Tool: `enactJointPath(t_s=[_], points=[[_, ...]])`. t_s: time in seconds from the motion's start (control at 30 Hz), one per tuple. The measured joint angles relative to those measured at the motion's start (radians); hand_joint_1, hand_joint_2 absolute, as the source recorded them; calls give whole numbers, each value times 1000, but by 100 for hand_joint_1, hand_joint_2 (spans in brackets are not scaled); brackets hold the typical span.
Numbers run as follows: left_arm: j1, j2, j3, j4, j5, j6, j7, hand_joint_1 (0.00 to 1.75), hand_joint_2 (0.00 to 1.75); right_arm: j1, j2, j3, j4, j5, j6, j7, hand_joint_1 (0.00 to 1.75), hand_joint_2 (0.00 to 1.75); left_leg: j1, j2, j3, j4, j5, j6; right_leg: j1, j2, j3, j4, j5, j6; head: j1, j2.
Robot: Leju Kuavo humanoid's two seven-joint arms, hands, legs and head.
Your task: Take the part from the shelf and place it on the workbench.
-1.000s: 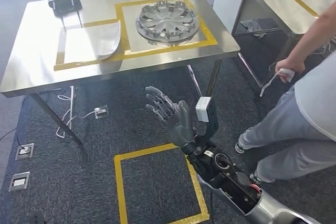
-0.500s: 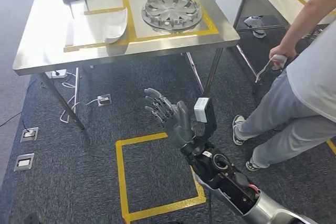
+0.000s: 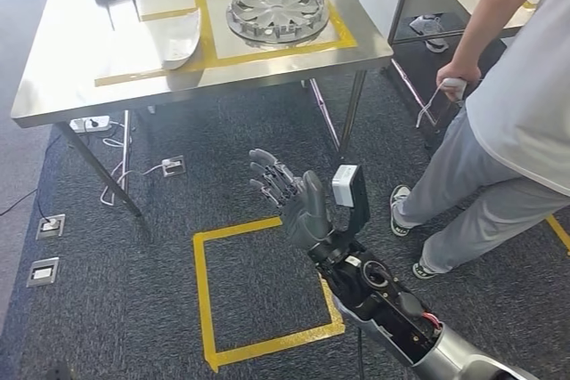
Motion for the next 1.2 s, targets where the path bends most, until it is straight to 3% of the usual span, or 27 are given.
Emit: enactJointPath(t_s=[0.07, 0.1, 0.13, 0.17, 0.23, 0.3, 0.43, 0.5, 0.57, 0.6, 0.63, 0.67, 0.77, 0.83, 0.9, 0.97, 1.0, 1.1, 1.13, 1.17, 1.2], points=[[2, 0, 0, 0, 0, 0, 0, 0, 0, -1, 1, -1, 2, 0, -2, 0, 0, 0, 0, -1, -68, 143, -69, -2, 3, -1, -9, 0, 5, -8, -6, 0], [4, 0, 0, 0, 0, 0, 0, 0, 0, 0, 1, -1, 3, 0, -2, 0, 0, 0, 0, -1, -93, 195, -85, -3, 5, -1, -13, 1, 7, -9, -7, 0], [5, 0, 0, 0, 0, 0, 0, 0, 0, 1, 1, -1, 4, 0, -3, 0, 0, 0, 0, -1, -101, 212, -81, -3, 7, -1, -16, 1, 10, -10, -7, 0], [6, 0, 0, 0, 0, 0, 0, 0, 0, 1, 1, -2, 4, 0, -4, -1, 0, 0, 0, -1, -88, 188, -59, -2, 7, -1, -19, 2, 11, -9, -8, 0], [5, 2, 0, 0, -1, 0, 0, 0, 0, 1, 1, -3, 5, 4, -6, -4, 0, 0, 0, 0, -16, 50, 9, 5, 9, 0, -21, 6, 13, -7, -9, 0], [2, 3, 0, 0, 0, 0, 0, 0, 0, 2, 1, -4, 5, 9, -10, -9, 0, 0, -3, 0, 40, -64, 47, 14, 13, 0, -26, 14, 14, 0, -9, 0], [4, 5, 0, 0, 3, 0, 1, 0, 0, 4, 1, -7, 5, 16, -15, -15, 0, 0, -3, 0, 43, -90, 61, 33, 14, 1, -38, 24, 13, 20, -6, 0], [4, 4, 0, 0, 7, 0, 0, 0, 0, 5, 1, -13, 5, 20, -17, -18, 0, 0, 2, 2, 40, -95, 69, 43, 10, 2, -66, 90, -35, 33, 2, 0], [6, 5, 0, 0, 10, -1, 0, 0, 0, 10, 1, -19, 5, 25, -19, -21, 0, 0, 3, 2, 36, -94, 72, 47, 4, 3, -118, 228, -112, 45, 10, 0], [8, 5, 0, 0, 12, -2, 0, 0, 0, 14, 1, -22, 5, 29, -21, -23, 0, 0, 3, 2, 35, -94, 73, 47, 0, 3, -140, 289, -136, 49, 11, 0], [10, 5, 0, 0, 12, -3, 0, 0, 0, 19, 1, -25, 5, 33, -22, -25, 0, 0, 4, 2, 34, -94, 74, 47, -2, 3, -147, 319, -141, 52, 11, 0], [12, 5, 0, 0, 13, -4, 0, 0, 0, 22, 1, -27, 5, 39, -24, -27, 0, 0, 5, 2, 34, -93, 74, 46, -4, 2, -135, 308, -127, 53, 12, 0], [14, 5, 0, 0, 14, -5, -1, 0, 0, 26, 1, -34, 3, 50, -26, -30, 0, 0, 5, 1, 35, -92, 74, 38, -6, 2, -34, 114, -37, 50, 16, 0], [14, 6, 0, 0, 14, -5, -1, 0, 0, 26, 1, -37, 2, 53, -26, -30, 0, 0, 2, 1, 29, -90, 76, 26, -2, 3, 5, 32, -22, 42, 16, 0], [14, 6, 0, 0, 14, -5, -2, 0, 0, 29, 1, -39, 2, 53, -27, -31, 0, 0, 1, 3, 22, -90, 81, 13, -1, 5, 11, 18, -26, 32, 12, 0], [14, 6, 0, 0, 14, -5, -2, 0, 0, 31, 1, -41, 1, 54, -27, -31, 0, 0, 2, 3, 12, -69, 65, 3, -4, 5, 9, 13, -19, 20, 6, 0], [13, 6, 0, 0, 14, -5, -2, 0, 0, 32, 1, -42, 0, 55, -28, -31, 0, 0, 3, 2, -5, -31, 40, -1, -6, 5, 9, 9, -15, 13, 2, 0], [17, 7, 0, 0, 17, -5, -2, 0, 0, 35, 1, -44, -3, 58, -35, -29, 0, 0, 4, 1, -103, 173, -54, -5, 0, 5, 0, 8, -10, 1, -6, 0], [20, 8, 0, 0, 19, -5, -2, 0, 0, 38, 1, -45, -3, 59, -37, -29, 0, 0, 4, 1, -123, 215, -63, -5, 1, 7, -3, 8, -8, -1, -6, 0], [22, 8, 0, 0, 22, -5, -2, 0, 0, 41, 1, -45, -3, 59, -38, -28, 0, 0, 4, 1, -124, 217, -53, -4, 2, 9, -4, 9, -7, -1, -7, 0], [23, 8, 0, 0, 25, -5, -2, 0, 0, 44, 1, -46, -4, 60, -39, -27, 0, 0, 4, 1, -103, 177, -25, -2, 2, 11, -5, 9, -6, -1, -7, 0]])
